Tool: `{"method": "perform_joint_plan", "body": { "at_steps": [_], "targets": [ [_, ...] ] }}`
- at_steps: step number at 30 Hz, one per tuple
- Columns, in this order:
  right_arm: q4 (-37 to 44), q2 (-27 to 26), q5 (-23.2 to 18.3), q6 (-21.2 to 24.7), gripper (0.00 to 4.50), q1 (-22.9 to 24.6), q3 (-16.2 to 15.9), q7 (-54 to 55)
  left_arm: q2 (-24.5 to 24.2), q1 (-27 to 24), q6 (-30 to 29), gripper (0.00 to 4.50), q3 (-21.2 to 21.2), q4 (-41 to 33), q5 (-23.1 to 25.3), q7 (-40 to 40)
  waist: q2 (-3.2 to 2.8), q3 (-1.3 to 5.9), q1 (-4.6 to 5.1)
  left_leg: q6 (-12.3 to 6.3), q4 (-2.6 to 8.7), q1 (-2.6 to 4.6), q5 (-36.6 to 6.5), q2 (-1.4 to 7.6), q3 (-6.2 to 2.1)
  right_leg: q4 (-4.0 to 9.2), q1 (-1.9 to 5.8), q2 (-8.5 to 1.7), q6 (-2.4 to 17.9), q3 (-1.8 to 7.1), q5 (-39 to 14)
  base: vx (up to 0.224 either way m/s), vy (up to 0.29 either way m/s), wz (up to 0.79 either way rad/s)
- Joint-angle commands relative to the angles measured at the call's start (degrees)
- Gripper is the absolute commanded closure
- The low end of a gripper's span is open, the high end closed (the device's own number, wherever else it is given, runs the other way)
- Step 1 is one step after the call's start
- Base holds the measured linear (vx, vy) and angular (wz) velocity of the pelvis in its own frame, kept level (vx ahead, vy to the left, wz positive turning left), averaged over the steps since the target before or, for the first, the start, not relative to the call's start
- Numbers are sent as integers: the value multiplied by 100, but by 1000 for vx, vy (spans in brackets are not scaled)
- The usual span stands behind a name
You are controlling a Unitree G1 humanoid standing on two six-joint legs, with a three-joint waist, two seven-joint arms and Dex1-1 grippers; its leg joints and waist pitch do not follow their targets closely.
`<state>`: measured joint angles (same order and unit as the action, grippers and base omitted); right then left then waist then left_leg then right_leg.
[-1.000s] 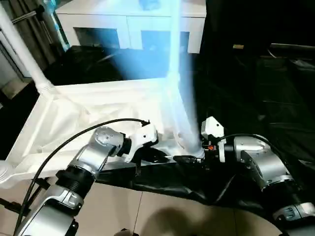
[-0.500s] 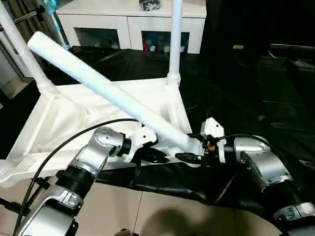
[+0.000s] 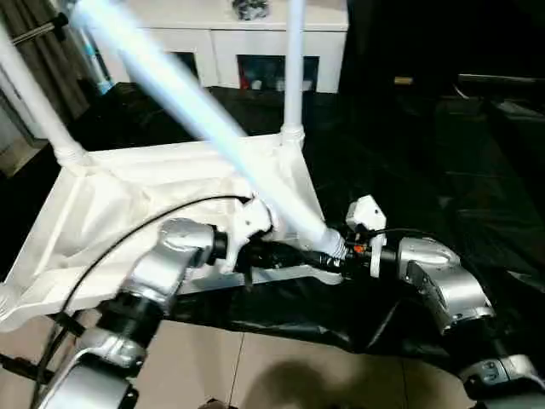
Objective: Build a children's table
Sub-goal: Insert table leg to table base
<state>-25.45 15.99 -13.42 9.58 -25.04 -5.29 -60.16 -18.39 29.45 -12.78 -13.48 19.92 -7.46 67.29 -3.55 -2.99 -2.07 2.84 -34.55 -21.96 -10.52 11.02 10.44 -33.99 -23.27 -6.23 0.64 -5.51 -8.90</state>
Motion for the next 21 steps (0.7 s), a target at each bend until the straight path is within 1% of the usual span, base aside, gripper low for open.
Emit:
{"method": "perform_joint_plan", "body": {
  "at_steps": [1,2,3,4,5,6,7,9,10,11,12,13,14,15,16,17,18,19,20,21],
  "targets": [
    [255,-105,-286,111,144,-41,216,121,-81,-70,-198,328,145,-270,-202,36,-10,428,-16,-320,431,73,-1405,203,-70,368,319,-210,1345,222,-1458,0,0,0],
    [282,-137,-335,142,144,-41,260,149,-81,-101,-244,314,182,-325,-253,33,-24,422,-14,-303,436,86,-1455,198,-73,376,307,-197,1337,216,-1486,0,0,0],
    [361,-211,-419,187,144,-19,328,216,18,-187,-521,314,419,-512,-620,8,-26,418,-12,-278,438,90,-1488,200,-64,369,307,-199,1349,223,-1484,0,0,0],
    [404,-238,-446,204,144,-3,343,244,86,-222,-649,311,554,-609,-824,-15,-51,414,-16,-262,440,81,-1508,199,-68,360,313,-209,1367,224,-1478,0,0,0],
    [444,-250,-449,203,144,19,331,258,159,-229,-783,289,674,-688,-1018,-51,-26,413,-13,-228,443,85,-1575,192,-58,369,308,-198,1358,219,-1552,0,0,0],
    [464,-261,-463,201,144,32,330,272,189,-240,-885,289,729,-755,-1114,-81,-31,418,-19,-230,442,94,-1577,190,-63,378,306,-202,1352,221,-1563,0,0,0],
    [486,-277,-490,209,144,46,339,283,238,-240,-961,278,802,-802,-1220,-123,-51,412,-22,-221,443,97,-1595,187,-63,382,298,-196,1327,223,-1586,0,0,0],
    [588,-312,-544,230,144,90,353,334,471,-154,-1089,267,1093,-778,-1547,-359,-17,407,-31,-209,442,93,-1576,183,-56,395,300,-204,1317,229,-1609,0,0,0],
    [618,-322,-566,246,144,100,360,349,515,-135,-1129,267,1152,-776,-1624,-403,-20,401,-51,-204,440,91,-1578,181,-54,409,302,-215,1310,229,-1676,0,0,0],
    [661,-336,-594,271,144,113,371,371,567,-113,-1194,250,1226,-783,-1731,-461,-18,408,-57,-205,442,84,-1570,178,-62,403,309,-211,1266,226,-1715,0,0,0],
    [661,-336,-594,271,144,113,371,371,567,-113,-1194,250,1226,-783,-1731,-461,-16,402,-52,-218,446,75,-1572,173,-64,411,307,-203,1232,226,-1729,0,0,0],
    [741,-364,-613,304,144,141,378,407,621,-98,-1268,236,1319,-808,-1867,-517,-37,403,-43,-207,448,85,-1573,172,-63,415,307,-195,1194,223,-1736,0,0,0],
    [857,-417,-649,354,144,180,404,486,725,-59,-1364,228,1478,-796,-2072,-596,-17,402,-30,-205,446,74,-1537,169,-64,417,317,-196,1191,224,-1704,0,0,0],
    [890,-431,-660,371,144,191,411,509,756,-48,-1387,221,1525,-791,-2122,-618,-23,408,-29,-215,443,79,-1504,169,-64,418,314,-199,1185,226,-1687,0,0,0],
    [942,-461,-670,393,144,212,415,554,793,-41,-1423,213,1601,-786,-2201,-642,9,408,-13,-231,444,71,-1499,168,-65,420,317,-195,1179,223,-1690,0,0,0],
    [1056,-472,-712,466,144,232,419,615,866,51,-1423,213,1730,-683,-2301,-712,-6,408,-12,-238,445,62,-1495,165,-72,410,325,-200,1178,219,-1707,0,0,0],
    [1143,-474,-735,517,144,248,413,655,930,132,-1430,202,1835,-604,-2389,-782,-57,411,-2,-231,439,78,-1502,160,-70,425,316,-197,1155,218,-1732,0,0,0],
    [1248,-460,-754,556,144,276,391,665,1007,206,-1503,191,1930,-589,-2537,-842,-28,408,8,-225,439,81,-1477,157,-66,427,316,-187,1152,220,-1704,0,0,0],
    [1248,-460,-754,556,144,276,391,665,1007,206,-1503,178,1930,-589,-2537,-842,-28,408,-1,-236,437,78,-1475,158,-68,426,318,-194,1155,219,-1712,0,0,0],
    [1314,-450,-782,600,144,288,385,666,1074,276,-1587,178,1983,-597,-2669,-871,49,401,7,-261,441,62,-1469,156,-61,440,323,-190,1136,220,-1744,0,0,0]
  ]
}}
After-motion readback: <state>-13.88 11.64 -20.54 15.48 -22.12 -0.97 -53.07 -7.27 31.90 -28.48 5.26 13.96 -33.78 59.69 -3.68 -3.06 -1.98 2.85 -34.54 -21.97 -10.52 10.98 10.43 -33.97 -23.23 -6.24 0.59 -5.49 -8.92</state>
